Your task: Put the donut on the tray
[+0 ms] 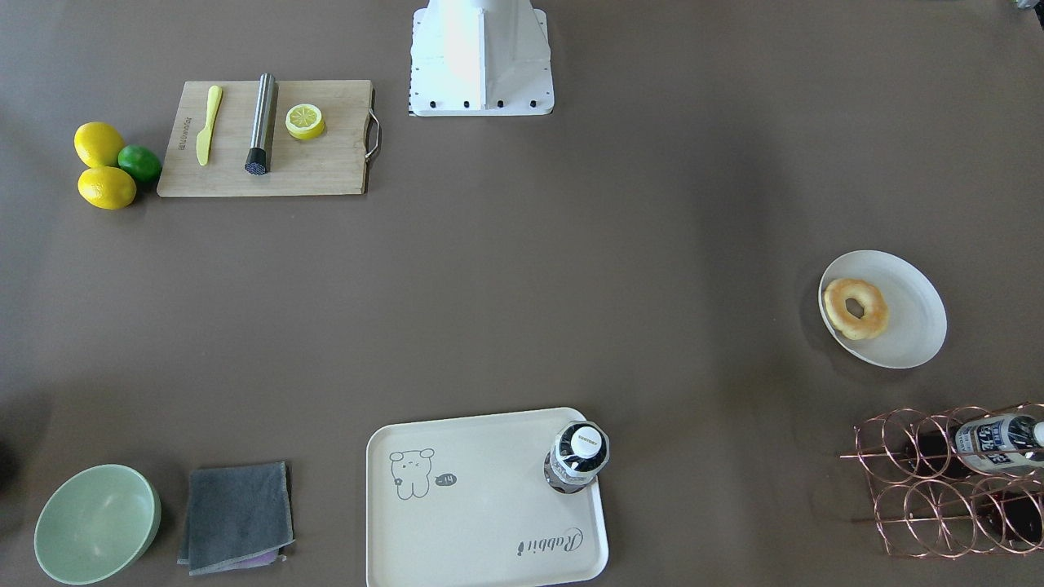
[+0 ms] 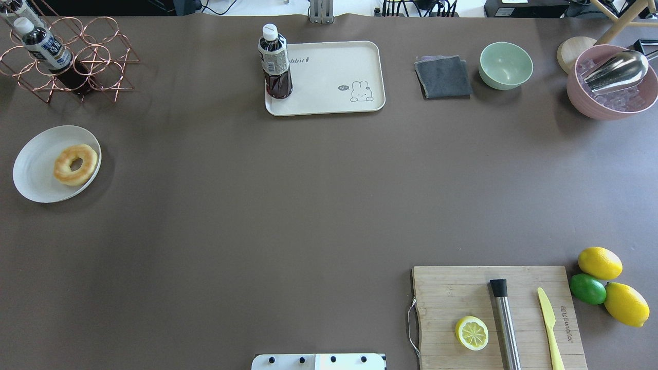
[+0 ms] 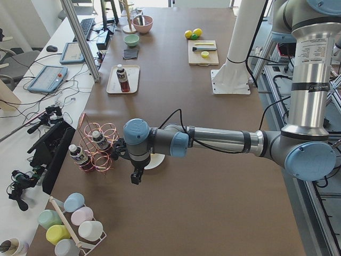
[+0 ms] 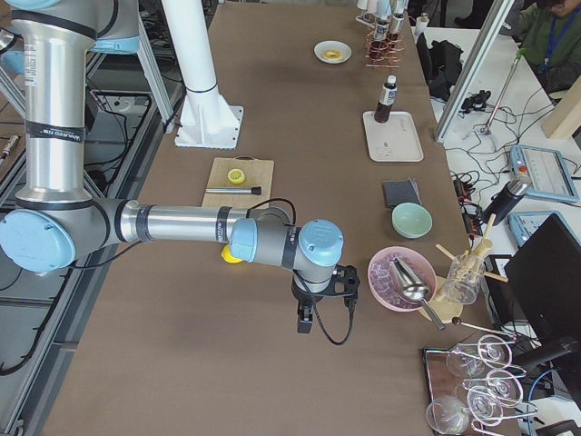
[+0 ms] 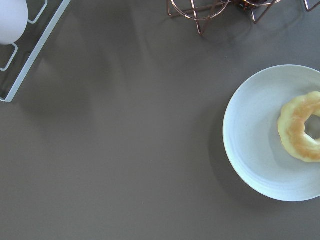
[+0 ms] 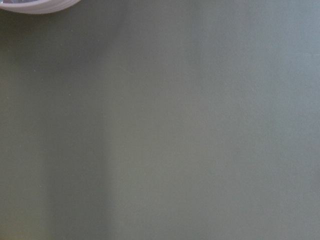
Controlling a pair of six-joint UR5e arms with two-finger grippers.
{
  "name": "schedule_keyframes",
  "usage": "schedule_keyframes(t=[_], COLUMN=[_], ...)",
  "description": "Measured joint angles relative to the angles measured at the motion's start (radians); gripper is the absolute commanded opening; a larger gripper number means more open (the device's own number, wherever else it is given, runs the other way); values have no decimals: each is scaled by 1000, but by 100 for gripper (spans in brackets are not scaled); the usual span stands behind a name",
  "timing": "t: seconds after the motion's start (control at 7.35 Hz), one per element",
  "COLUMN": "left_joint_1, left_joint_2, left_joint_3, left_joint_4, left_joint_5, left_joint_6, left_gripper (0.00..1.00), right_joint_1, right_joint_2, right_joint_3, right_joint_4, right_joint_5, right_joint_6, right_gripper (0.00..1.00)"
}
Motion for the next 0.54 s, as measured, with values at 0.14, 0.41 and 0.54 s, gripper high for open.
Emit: schedule_keyframes(t=[0.14,0.41,0.54], left_joint_1=[0,3,24], left_joint_2=[-8,-16,-25], left_joint_3=[1,6,33], left_joint_4=[-31,-199,-281], left_joint_5=[-19,-107,-122], left_joint_6=[-36,-175,-236], left_gripper=[98,92,97], right_joint_1=[0,-1,-1], right_joint_2=[5,9,7], right_joint_3=[5,17,15], right_joint_4=[0,11,50], right_joint_5=[16,63,70], right_joint_6=[1,0,0], right_gripper=[100,100,100])
